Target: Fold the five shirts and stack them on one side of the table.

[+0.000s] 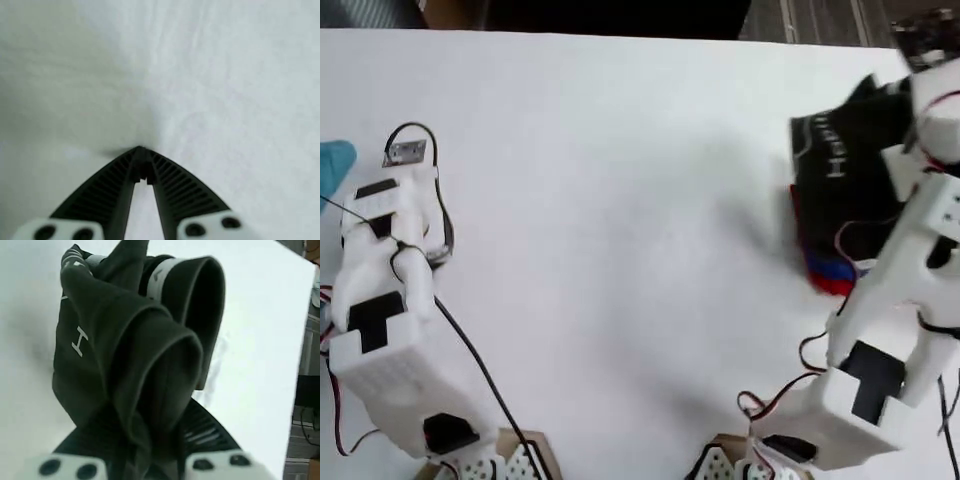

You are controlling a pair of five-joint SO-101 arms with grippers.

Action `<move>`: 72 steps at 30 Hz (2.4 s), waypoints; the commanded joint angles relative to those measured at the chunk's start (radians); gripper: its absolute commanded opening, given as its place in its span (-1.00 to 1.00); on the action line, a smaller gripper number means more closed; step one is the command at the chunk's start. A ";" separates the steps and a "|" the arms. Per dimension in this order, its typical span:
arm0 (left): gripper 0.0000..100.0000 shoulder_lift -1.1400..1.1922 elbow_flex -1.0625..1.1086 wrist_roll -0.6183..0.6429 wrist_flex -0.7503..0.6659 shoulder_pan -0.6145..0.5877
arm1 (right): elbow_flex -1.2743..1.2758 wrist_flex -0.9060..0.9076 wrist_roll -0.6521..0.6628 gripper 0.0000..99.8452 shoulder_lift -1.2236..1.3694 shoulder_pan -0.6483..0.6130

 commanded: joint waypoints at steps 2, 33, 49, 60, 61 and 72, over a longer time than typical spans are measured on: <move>-0.95 -0.011 -0.005 0.006 -0.037 0.046 | -0.126 -0.025 0.043 -0.96 0.097 0.093; -0.95 -0.011 -0.005 0.006 -0.037 0.046 | -0.568 -0.107 0.110 -0.45 0.604 0.170; -0.95 -0.011 -0.007 0.006 -0.037 0.046 | -0.451 0.015 -0.264 -0.95 0.501 -0.022; -0.95 -0.011 -0.007 0.006 -0.037 0.046 | 0.032 0.010 -0.183 -0.96 0.335 -0.185; -0.95 -0.011 -0.007 0.006 -0.037 0.046 | 0.074 0.002 -0.163 -0.96 0.321 -0.189; -0.95 -0.011 -0.007 0.006 -0.037 0.046 | 0.497 -0.193 -0.029 -0.96 0.278 -0.001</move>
